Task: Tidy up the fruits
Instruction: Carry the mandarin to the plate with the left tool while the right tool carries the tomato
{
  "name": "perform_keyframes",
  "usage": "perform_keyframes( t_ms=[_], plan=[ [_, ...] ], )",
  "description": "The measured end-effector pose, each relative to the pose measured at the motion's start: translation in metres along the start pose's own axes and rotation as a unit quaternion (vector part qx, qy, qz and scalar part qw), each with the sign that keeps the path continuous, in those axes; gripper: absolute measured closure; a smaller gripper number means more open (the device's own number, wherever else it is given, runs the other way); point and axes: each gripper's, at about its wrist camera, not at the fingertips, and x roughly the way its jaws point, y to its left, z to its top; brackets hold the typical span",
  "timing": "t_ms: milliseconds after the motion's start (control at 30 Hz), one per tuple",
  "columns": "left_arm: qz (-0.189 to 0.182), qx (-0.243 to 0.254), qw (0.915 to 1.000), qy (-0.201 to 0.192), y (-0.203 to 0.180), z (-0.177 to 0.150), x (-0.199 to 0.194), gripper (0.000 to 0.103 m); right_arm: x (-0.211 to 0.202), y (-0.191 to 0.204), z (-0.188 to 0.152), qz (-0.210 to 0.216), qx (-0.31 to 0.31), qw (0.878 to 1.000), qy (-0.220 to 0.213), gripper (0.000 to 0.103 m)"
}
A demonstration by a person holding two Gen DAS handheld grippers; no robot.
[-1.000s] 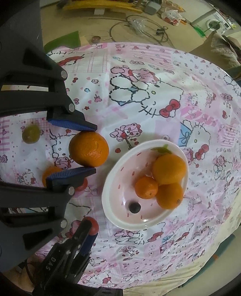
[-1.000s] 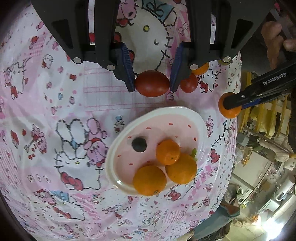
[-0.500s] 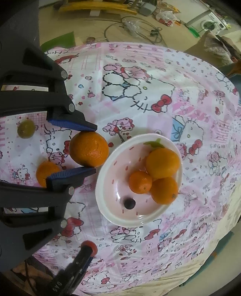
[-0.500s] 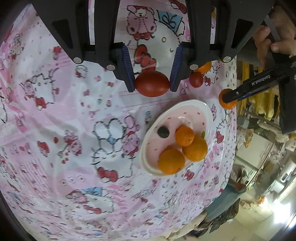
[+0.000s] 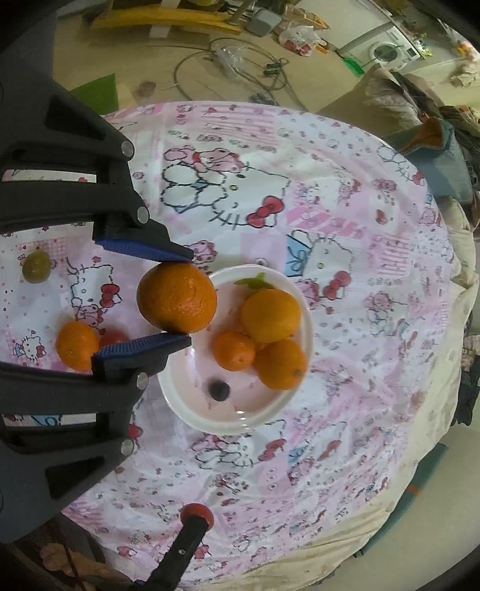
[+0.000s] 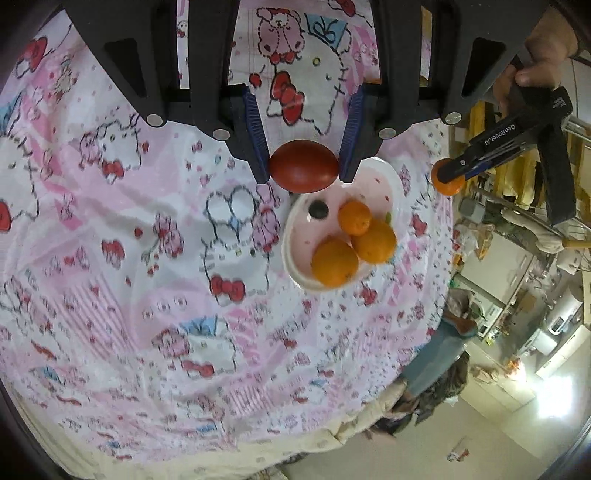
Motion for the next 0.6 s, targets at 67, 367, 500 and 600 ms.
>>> perform_keyframes(
  t_ms=[67,367,500,600],
  plan=[
    [-0.008,-0.006,0.9999,0.004,0.001,0.007,-0.002,0.069,-0.004,0.004,0.009,0.004,-0.008,1.0,-0.008,0.063],
    [-0.002,0.01,0.9999,0.01,0.0,0.039,0.003,0.069,0.008,0.013,0.041,0.012,-0.028,0.999,-0.018,0.063],
    [-0.002,0.016,0.9995,0.027,-0.002,0.046,0.017,0.069,0.023,0.012,0.048,0.014,-0.029,0.999,-0.007,0.063],
    [-0.024,0.02,0.9981,0.053,-0.003,0.048,0.034,0.069,0.035,0.012,0.054,0.01,-0.036,0.999,0.003,0.063]
  ],
)
